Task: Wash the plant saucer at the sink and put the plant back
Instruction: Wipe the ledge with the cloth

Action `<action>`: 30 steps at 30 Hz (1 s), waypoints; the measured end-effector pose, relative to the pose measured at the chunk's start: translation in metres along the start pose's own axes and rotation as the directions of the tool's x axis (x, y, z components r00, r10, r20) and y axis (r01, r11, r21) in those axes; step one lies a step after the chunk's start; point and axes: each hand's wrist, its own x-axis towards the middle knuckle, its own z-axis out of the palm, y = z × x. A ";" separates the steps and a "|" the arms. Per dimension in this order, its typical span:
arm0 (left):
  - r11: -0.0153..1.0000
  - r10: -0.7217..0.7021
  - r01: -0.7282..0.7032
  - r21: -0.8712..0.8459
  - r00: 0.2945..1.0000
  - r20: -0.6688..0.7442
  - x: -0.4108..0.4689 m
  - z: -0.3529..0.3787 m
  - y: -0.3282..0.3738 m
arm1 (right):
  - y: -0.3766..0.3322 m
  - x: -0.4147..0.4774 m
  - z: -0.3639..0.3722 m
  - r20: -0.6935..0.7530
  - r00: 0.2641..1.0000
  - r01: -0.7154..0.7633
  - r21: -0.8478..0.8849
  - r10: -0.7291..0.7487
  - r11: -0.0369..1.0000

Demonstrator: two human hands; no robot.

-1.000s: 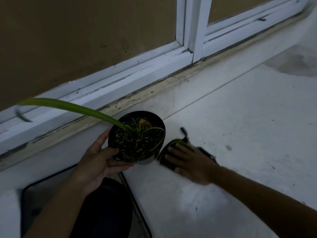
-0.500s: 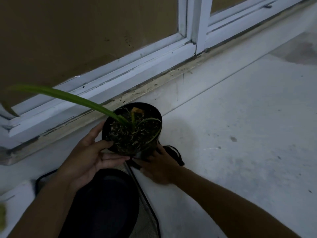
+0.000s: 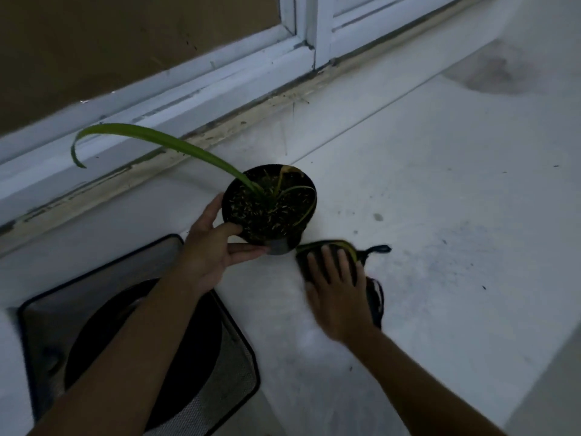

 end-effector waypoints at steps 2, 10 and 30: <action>1.000 -0.006 0.006 -0.006 1.000 0.019 0.008 0.019 -0.008 | 0.000 -0.041 0.003 0.055 0.966 0.252 0.004 -0.251 0.968; 1.000 0.026 -0.025 -0.015 1.000 0.010 0.050 0.072 -0.017 | 0.080 -0.069 -0.011 0.032 0.994 -0.101 -0.062 0.103 0.993; -0.192 -0.057 -0.274 0.943 0.962 0.268 -0.020 0.005 -0.136 | 0.108 -0.119 -0.011 0.056 0.969 0.247 -0.163 -0.241 0.955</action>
